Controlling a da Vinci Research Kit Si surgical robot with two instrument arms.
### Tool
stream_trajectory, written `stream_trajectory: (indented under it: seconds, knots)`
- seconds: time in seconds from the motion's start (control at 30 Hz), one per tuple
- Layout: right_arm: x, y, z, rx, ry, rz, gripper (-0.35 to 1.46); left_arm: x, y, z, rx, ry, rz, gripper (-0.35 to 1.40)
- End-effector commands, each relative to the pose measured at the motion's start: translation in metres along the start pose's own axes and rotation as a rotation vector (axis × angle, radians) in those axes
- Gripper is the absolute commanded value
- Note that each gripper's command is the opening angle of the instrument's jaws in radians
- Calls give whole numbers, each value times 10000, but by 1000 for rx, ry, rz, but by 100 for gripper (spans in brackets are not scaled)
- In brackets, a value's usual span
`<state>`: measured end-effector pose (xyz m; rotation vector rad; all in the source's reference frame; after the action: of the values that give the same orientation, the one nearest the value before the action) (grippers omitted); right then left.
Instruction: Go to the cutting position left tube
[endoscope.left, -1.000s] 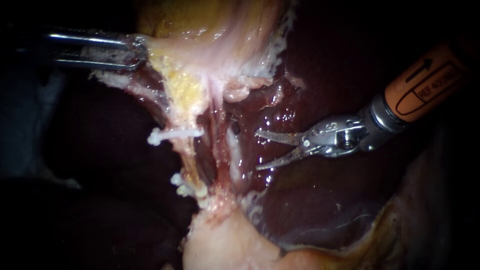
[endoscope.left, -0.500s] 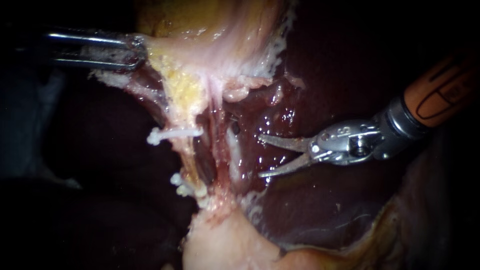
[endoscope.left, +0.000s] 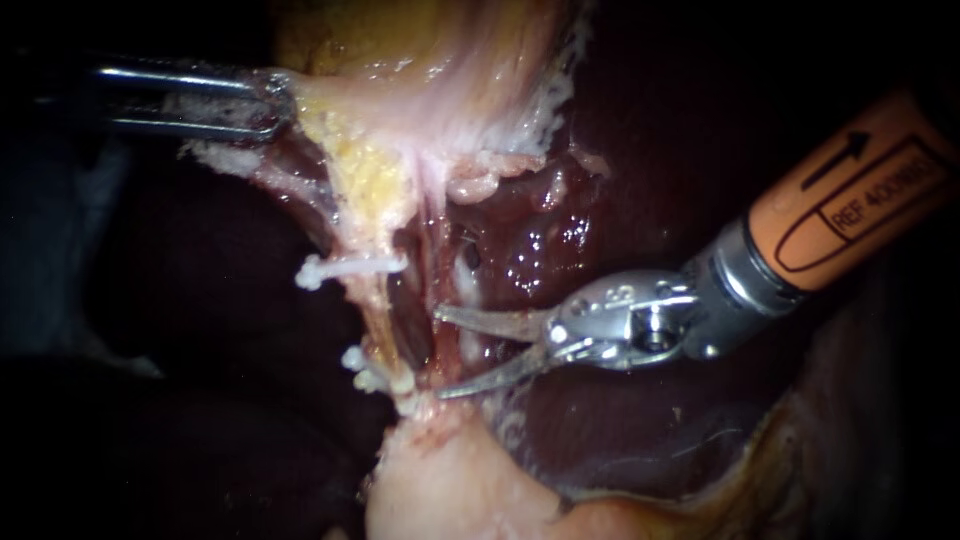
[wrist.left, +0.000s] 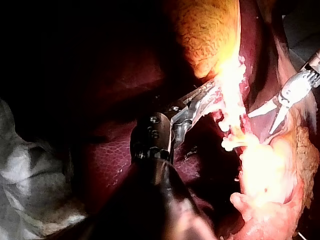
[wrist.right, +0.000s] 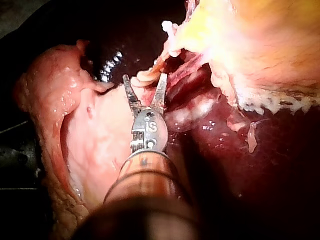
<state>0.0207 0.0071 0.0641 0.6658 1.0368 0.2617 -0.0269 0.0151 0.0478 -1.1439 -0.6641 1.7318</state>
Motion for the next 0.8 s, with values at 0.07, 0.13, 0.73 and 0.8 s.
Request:
stream_trajectory:
  seconds: [0.07,0.13,0.73,0.8]
  knots:
    - [-3,5,4,-6,-2,5,143,0,0,0,0,0,0,-35]
    - [-9,11,6,-9,-2,10,143,0,0,0,0,0,0,-35]
    - [-5,39,57,28,7,12,143,0,1,1,1,1,0,-35]
    - [-1,38,64,40,11,16,143,0,1,1,1,1,0,-35]
